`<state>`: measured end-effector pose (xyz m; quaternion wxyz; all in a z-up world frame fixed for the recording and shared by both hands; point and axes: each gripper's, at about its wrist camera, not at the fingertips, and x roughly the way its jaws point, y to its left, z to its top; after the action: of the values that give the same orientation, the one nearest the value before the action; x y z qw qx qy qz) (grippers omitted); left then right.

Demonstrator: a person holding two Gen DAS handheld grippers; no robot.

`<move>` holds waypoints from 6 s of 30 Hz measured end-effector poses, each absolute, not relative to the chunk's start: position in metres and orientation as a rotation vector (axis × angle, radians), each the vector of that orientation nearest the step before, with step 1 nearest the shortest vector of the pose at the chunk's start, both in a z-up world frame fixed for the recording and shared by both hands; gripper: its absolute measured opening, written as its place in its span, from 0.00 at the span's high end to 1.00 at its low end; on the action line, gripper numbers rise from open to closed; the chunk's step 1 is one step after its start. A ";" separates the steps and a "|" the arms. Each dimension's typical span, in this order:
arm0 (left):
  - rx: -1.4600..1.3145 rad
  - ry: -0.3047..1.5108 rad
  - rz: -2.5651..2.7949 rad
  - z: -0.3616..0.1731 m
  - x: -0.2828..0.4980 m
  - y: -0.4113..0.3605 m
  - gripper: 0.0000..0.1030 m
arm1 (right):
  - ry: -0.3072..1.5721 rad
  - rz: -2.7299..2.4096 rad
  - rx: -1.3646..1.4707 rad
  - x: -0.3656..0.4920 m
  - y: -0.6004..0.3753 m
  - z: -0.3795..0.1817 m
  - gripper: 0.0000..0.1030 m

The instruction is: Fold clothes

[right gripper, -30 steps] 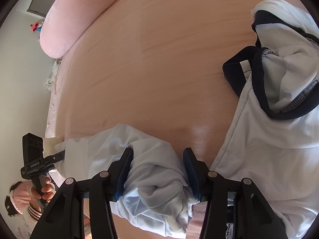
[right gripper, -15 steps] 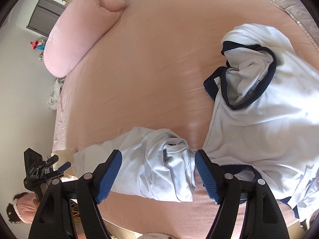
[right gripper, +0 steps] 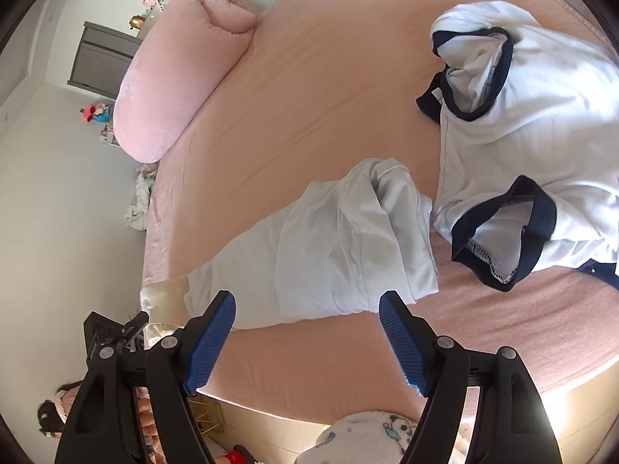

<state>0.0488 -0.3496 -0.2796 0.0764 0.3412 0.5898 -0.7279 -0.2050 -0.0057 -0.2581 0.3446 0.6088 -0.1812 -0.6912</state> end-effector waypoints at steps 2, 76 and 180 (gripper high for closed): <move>1.009 1.795 -2.163 -0.285 0.053 -0.345 0.27 | -0.517 -1.785 1.592 -0.199 -0.004 -0.266 0.26; 0.925 1.230 -2.181 -0.298 0.015 -0.294 0.79 | -0.300 -2.088 1.414 -0.190 -0.062 -0.283 0.73; 1.382 0.378 -2.175 -0.280 0.110 -0.271 0.45 | 0.540 -2.145 1.565 -0.074 -0.050 -0.290 0.59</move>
<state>0.1104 -0.2711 -0.2802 0.2653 0.5117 0.1399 -0.8051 -0.0737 -0.0503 -0.2898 0.2144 0.5643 0.1947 -0.7731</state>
